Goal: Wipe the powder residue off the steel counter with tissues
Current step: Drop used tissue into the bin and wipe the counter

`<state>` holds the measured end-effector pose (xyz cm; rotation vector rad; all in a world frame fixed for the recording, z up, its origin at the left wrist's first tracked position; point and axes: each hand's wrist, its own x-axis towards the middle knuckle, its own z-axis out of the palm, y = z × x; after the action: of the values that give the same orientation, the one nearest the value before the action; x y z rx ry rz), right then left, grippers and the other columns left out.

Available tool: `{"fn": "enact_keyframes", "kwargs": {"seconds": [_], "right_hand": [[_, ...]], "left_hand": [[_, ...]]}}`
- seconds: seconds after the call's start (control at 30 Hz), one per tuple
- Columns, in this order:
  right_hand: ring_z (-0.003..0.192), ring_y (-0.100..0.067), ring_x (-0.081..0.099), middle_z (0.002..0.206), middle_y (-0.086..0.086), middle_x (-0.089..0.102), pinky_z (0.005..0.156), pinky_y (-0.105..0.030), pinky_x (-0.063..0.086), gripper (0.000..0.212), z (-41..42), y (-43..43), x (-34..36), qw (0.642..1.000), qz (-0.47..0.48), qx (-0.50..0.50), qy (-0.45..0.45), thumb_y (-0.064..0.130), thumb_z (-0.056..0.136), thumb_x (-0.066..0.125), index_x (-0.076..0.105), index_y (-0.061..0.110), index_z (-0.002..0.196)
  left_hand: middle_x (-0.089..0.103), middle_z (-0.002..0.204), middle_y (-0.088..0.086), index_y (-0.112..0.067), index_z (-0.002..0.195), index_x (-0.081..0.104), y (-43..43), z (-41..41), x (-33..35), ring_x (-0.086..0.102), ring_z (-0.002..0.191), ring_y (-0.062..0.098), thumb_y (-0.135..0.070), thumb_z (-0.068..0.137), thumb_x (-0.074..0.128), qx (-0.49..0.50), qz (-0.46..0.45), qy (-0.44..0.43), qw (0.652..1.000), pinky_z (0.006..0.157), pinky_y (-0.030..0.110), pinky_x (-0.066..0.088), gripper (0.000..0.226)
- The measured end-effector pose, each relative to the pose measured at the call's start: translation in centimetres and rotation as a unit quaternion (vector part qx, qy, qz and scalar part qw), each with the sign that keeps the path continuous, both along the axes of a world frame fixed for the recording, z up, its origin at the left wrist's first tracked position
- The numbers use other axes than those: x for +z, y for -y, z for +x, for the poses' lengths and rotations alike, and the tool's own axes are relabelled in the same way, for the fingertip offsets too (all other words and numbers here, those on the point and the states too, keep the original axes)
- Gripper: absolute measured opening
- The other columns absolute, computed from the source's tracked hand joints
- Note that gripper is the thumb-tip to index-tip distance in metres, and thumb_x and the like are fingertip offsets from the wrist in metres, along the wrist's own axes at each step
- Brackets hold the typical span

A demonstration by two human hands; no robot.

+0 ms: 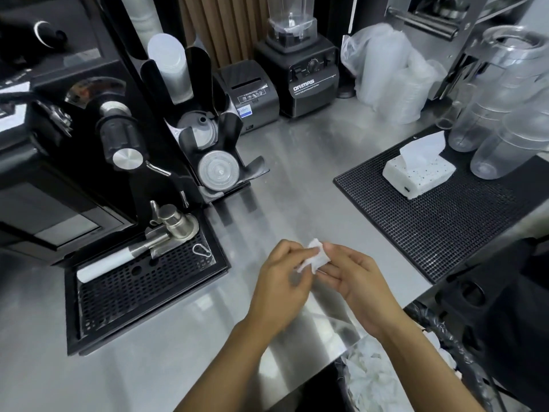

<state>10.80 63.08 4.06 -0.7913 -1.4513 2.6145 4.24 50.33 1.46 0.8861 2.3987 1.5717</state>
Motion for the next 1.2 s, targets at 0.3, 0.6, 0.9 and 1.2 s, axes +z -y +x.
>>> {"fn": "enact_keyframes", "kwargs": {"seconds": [0.3,0.6,0.9,1.2], "right_hand": [[0.077,-0.038,0.066,0.086,-0.024,0.068,0.079,-0.043,0.049,0.010,1.1,-0.8,-2.5,0.986,0.076,0.059,0.139,0.011,0.090,0.068,0.061,0.007,0.096],[0.089,-0.007,0.068,0.090,0.006,0.074,0.080,-0.022,0.050,0.005,3.3,-3.5,-4.4,0.933,0.343,0.015,0.109,0.016,0.094,0.064,0.068,0.017,0.092],[0.083,-0.008,0.069,0.084,0.008,0.074,0.079,-0.029,0.055,0.008,5.7,-4.7,-5.2,0.935,0.340,-0.054,0.081,0.010,0.092,0.065,0.068,0.017,0.093],[0.065,-0.023,0.068,0.064,-0.008,0.070,0.065,-0.031,0.056,0.021,7.5,-5.8,-5.5,0.920,0.366,-0.102,0.100,0.030,0.095,0.062,0.069,0.013,0.087]], "left_hand": [[0.055,0.098,-0.014,-0.022,0.103,0.074,2.1,0.0,-1.9,0.052,0.094,0.010,-0.014,0.083,0.062,-0.070,-0.059,-0.048,0.995,0.079,0.018,0.043,0.024],[0.056,0.092,-0.006,-0.013,0.110,0.070,9.4,1.0,-4.6,0.050,0.074,0.003,-0.001,0.085,0.065,0.222,-0.182,-0.058,0.956,0.073,0.013,0.040,0.028],[0.063,0.096,0.007,-0.004,0.109,0.071,6.7,4.9,-8.0,0.061,0.085,0.024,0.009,0.083,0.060,0.199,-0.196,-0.081,0.957,0.078,0.027,0.049,0.031],[0.061,0.094,0.005,-0.007,0.111,0.070,-5.2,10.7,-7.5,0.056,0.087,0.019,-0.002,0.085,0.051,-0.051,-0.145,-0.037,0.987,0.083,0.026,0.047,0.032]]}}
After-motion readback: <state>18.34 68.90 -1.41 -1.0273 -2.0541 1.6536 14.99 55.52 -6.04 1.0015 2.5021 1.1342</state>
